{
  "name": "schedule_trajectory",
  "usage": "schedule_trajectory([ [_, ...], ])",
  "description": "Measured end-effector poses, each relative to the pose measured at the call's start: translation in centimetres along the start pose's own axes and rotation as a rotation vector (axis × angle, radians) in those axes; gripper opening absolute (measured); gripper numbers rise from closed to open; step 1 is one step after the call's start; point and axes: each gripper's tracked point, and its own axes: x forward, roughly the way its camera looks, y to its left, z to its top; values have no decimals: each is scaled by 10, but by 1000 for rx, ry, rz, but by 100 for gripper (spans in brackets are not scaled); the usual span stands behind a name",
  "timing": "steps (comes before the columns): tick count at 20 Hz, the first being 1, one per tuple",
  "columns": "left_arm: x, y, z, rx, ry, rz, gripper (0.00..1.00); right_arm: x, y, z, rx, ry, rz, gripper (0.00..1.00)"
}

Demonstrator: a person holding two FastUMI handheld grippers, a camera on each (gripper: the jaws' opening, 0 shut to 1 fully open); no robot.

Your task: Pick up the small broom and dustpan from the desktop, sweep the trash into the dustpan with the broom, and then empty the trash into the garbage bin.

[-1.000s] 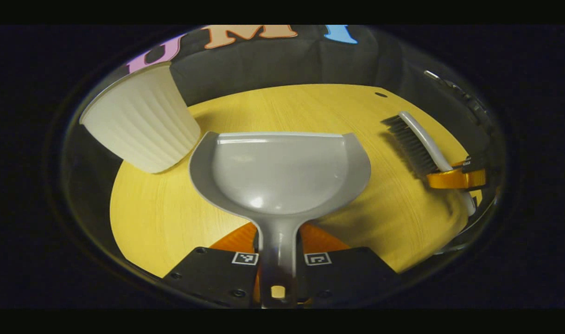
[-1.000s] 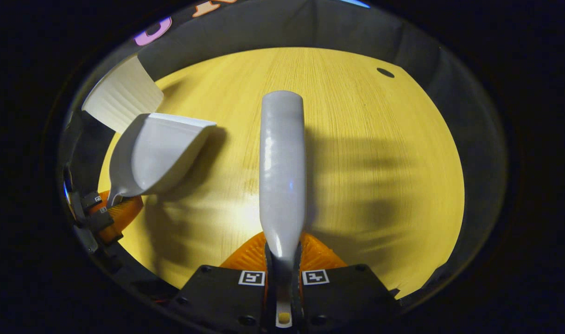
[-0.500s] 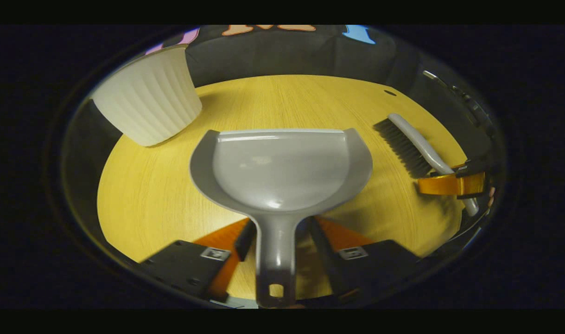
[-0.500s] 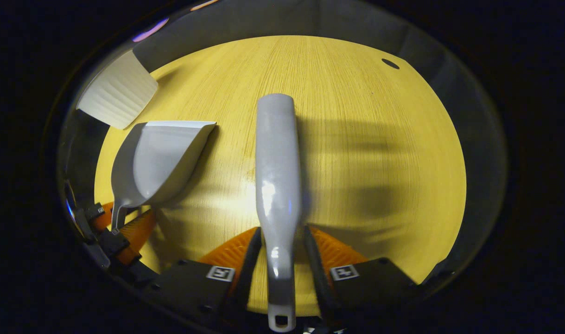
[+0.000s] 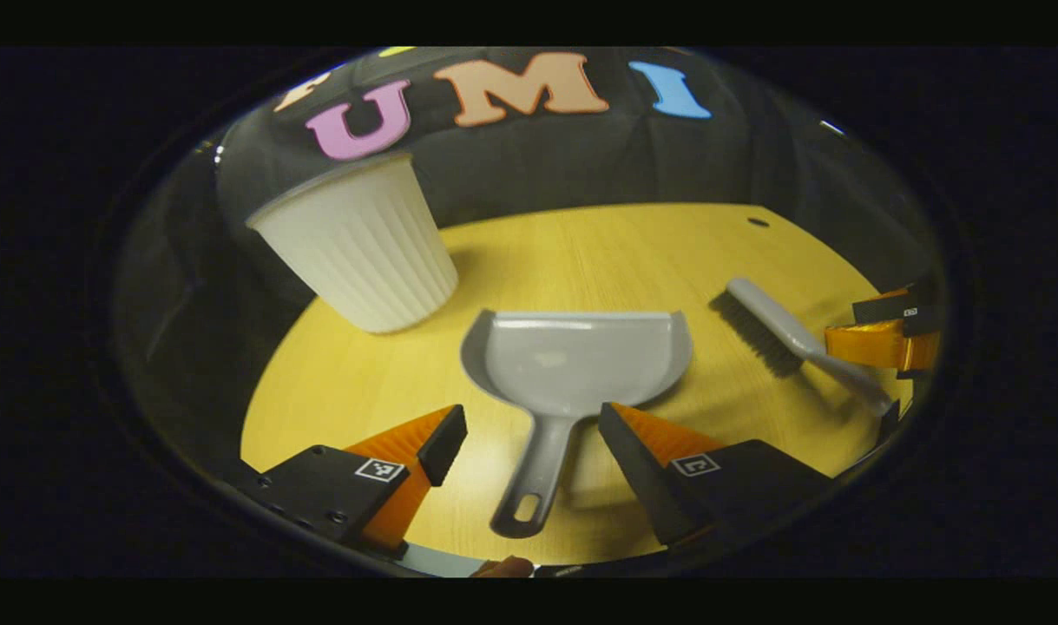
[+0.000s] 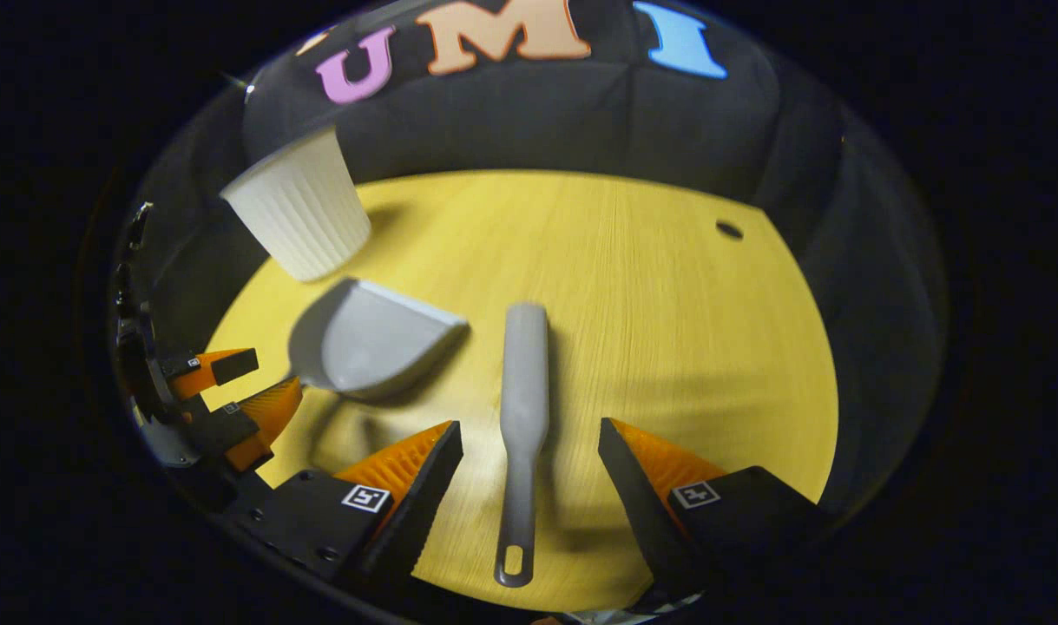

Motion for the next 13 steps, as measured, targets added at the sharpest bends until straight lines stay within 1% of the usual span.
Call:
schedule_trajectory([
  [1, -11, 4, 30, 3, -95, 10, 95, -18, 3, 29, 10, -136, 6, 100],
  [3, -38, 5, 90, -16, -283, 0, 95, -59, 9, 77, 23, -348, 11, 100],
  [4, -53, 5, 118, -36, -371, -11, 94, -75, 11, 97, 28, -434, 6, 100],
  [5, -65, 5, 145, -59, -463, -31, 94, -91, 15, 113, 34, -513, 0, 96],
  [6, -79, 5, 171, -78, -540, -57, 93, -108, 22, 128, 41, -588, -7, 99],
  [7, -92, 6, 185, -83, -583, -80, 93, -118, 26, 131, 46, -646, -11, 99],
  [8, -108, 5, 199, -86, -631, -98, 92, -131, 32, 143, 46, -707, -12, 99],
  [10, -127, 13, 219, -93, -699, -117, 93, -154, 26, 138, 36, -800, -40, 99],
  [11, -132, 16, 224, -99, -723, -127, 93, -159, 27, 132, 33, -828, -63, 99],
  [13, -136, 19, 229, -113, -753, -148, 92, -154, 30, 129, 28, -862, -83, 99],
])
